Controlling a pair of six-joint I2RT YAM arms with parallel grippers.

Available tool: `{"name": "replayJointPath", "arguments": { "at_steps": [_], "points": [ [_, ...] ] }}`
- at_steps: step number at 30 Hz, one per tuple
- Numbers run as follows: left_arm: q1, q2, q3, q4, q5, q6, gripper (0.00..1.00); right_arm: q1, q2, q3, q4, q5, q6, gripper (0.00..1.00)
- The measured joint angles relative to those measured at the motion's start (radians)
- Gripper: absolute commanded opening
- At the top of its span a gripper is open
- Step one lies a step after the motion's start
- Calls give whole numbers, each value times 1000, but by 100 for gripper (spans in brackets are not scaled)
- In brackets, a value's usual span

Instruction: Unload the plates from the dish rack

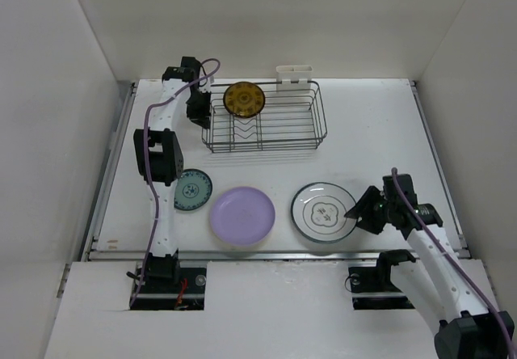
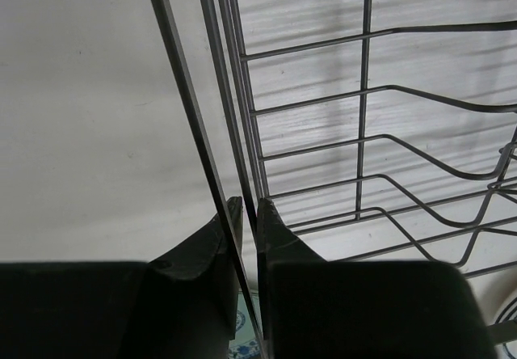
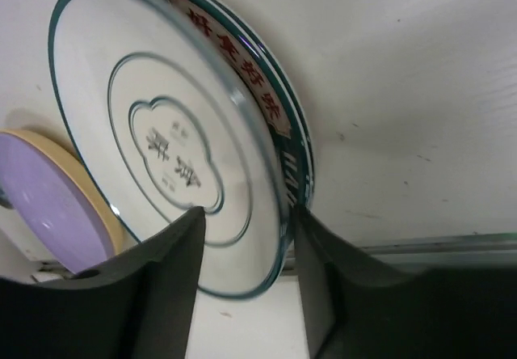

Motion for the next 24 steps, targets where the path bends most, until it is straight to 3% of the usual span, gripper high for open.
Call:
{"name": "replayJointPath", "arguments": {
  "at_steps": [4, 7, 16, 20, 24],
  "points": [
    [-2, 0, 0, 0, -3, 13, 0, 0, -23, 0, -45, 59, 21, 74],
    [-6, 0, 0, 1, -10, 28, 0, 0, -49, 10, -62, 88, 31, 82],
    [-74, -20, -34, 47, -122, 109, 0, 33, 6, 163, -9, 105, 19, 82],
    [-116, -21, -35, 75, -170, 129, 0, 139, 147, 322, 64, 118, -35, 85],
    [-130, -21, -31, 69, -174, 130, 0, 232, 424, 602, 110, 127, -183, 86]
  ]
}}
